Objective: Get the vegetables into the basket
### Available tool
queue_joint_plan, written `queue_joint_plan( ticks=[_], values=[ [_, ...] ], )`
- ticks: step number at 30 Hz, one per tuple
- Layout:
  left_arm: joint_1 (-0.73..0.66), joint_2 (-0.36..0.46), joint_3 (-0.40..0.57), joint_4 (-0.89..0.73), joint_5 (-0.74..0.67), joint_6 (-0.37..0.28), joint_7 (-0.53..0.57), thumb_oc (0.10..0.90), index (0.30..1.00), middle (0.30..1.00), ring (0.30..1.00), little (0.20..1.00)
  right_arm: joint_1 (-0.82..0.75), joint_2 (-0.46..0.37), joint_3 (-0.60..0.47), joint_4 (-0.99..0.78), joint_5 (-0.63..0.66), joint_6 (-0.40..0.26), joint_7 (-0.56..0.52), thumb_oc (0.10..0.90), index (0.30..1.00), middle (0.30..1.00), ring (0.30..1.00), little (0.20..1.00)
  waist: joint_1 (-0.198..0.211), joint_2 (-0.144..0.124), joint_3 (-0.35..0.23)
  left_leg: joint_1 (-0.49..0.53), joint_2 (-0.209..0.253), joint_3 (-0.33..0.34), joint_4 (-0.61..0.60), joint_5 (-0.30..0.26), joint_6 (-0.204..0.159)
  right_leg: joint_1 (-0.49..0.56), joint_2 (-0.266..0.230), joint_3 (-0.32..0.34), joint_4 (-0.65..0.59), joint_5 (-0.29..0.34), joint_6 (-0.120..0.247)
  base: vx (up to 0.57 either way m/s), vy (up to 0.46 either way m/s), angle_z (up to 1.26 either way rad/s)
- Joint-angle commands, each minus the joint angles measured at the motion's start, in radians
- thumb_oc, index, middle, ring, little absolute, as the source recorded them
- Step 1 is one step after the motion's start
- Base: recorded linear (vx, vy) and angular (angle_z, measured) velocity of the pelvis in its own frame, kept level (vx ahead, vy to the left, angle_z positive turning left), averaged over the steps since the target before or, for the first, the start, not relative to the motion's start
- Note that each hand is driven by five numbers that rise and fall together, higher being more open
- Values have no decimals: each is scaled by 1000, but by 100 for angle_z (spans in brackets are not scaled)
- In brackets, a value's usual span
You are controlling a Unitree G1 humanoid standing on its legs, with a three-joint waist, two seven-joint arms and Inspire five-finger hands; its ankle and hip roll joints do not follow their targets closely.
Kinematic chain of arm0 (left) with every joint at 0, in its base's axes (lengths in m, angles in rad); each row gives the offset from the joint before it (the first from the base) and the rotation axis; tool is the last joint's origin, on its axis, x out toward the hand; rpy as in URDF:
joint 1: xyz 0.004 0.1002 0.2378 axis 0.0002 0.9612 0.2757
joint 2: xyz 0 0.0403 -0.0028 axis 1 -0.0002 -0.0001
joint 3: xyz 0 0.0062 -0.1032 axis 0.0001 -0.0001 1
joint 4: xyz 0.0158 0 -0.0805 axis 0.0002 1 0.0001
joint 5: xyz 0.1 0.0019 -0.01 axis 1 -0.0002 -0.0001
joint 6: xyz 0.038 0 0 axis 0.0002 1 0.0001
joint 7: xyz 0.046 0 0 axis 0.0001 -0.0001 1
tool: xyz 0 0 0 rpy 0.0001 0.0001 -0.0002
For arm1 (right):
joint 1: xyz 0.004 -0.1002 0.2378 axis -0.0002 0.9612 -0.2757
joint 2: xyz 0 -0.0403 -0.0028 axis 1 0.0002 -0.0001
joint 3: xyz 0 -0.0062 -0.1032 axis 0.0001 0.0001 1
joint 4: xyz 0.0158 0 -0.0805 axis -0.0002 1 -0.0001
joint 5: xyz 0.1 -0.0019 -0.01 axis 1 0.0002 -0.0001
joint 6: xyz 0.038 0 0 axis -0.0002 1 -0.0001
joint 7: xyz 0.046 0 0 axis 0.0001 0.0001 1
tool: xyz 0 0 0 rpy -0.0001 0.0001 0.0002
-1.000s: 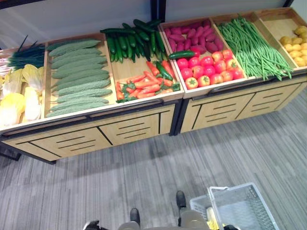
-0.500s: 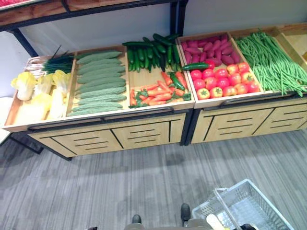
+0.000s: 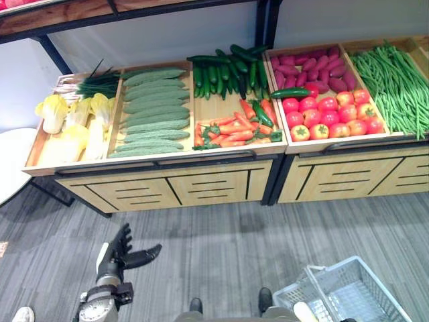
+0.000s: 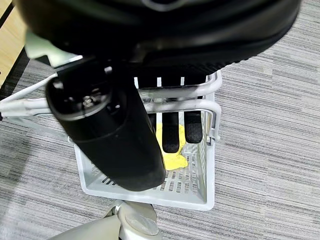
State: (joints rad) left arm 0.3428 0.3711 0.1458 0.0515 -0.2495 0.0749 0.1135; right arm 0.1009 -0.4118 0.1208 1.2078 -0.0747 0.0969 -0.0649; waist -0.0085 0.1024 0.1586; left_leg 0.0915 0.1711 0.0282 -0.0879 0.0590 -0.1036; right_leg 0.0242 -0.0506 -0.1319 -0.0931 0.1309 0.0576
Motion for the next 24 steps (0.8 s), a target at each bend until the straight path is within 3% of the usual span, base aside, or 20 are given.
queue_joint_plan(
  ticks=[1,5,7,8,14,17,19,20,24],
  values=[
    [-78,134,96,-96,97,-99,50,900,1000,1000,1000,1000,-39,32,32,34,-20,-20,16,400,300,300,300,300,9,-92,-11,-19,-40,-12,1,11,-17,90,-41,-6,33,-144,45,0,0,0],
    [-181,255,135,-142,209,-125,98,900,1000,1000,1000,1000,-50,38,52,55,-30,-25,22,400,300,300,300,300,1,-92,-25,-4,-41,-3,1,-1,-19,97,-44,3,29,-142,49,27,11,-5],
    [-242,310,122,-134,281,-127,116,900,1000,1000,1000,1000,-56,37,65,66,-33,-30,23,400,300,300,300,300,-8,-90,-35,8,-41,1,1,-16,-21,106,-45,9,25,-150,51,65,13,-4],
    [-298,390,111,-123,371,-126,148,900,1000,1000,1000,1000,-65,35,78,73,-41,-34,26,400,300,300,300,300,-16,-87,-37,9,-42,8,1,-9,-21,103,-45,15,28,-140,52,0,0,0],
    [-423,536,67,-82,503,-117,217,900,1000,1000,1000,1000,-66,33,99,77,-51,-49,16,400,300,300,300,300,-36,-81,-46,22,-43,22,1,-17,-23,103,-48,31,27,-135,58,23,15,-8],
    [-557,651,-29,-25,605,-103,232,900,1000,1000,1000,1000,-64,29,119,81,-60,-60,7,400,300,300,300,300,-67,-69,-58,36,-45,36,1,-33,-25,109,-51,45,22,-141,66,49,18,-16],
    [-606,673,-71,-2,622,-104,234,900,1000,1000,1000,1000,-66,31,118,82,-61,-62,6,400,300,300,300,300,-67,-71,-56,31,-46,40,1,-22,-25,101,-51,45,24,-130,67,0,11,-10],
    [-669,718,-126,32,680,-92,243,900,1000,1000,1000,1000,-64,26,131,85,-66,-66,2,400,300,300,300,300,-86,-62,-58,35,-48,47,1,-24,-26,100,-53,52,24,-127,71,18,15,-15],
    [-846,760,-298,136,771,-69,246,900,1000,1000,1000,1000,-60,22,136,92,-67,-75,-4,400,300,300,300,300,-107,-55,-59,43,-51,62,1,-40,-28,98,-57,68,18,-129,81,53,11,-9]
  ],
)
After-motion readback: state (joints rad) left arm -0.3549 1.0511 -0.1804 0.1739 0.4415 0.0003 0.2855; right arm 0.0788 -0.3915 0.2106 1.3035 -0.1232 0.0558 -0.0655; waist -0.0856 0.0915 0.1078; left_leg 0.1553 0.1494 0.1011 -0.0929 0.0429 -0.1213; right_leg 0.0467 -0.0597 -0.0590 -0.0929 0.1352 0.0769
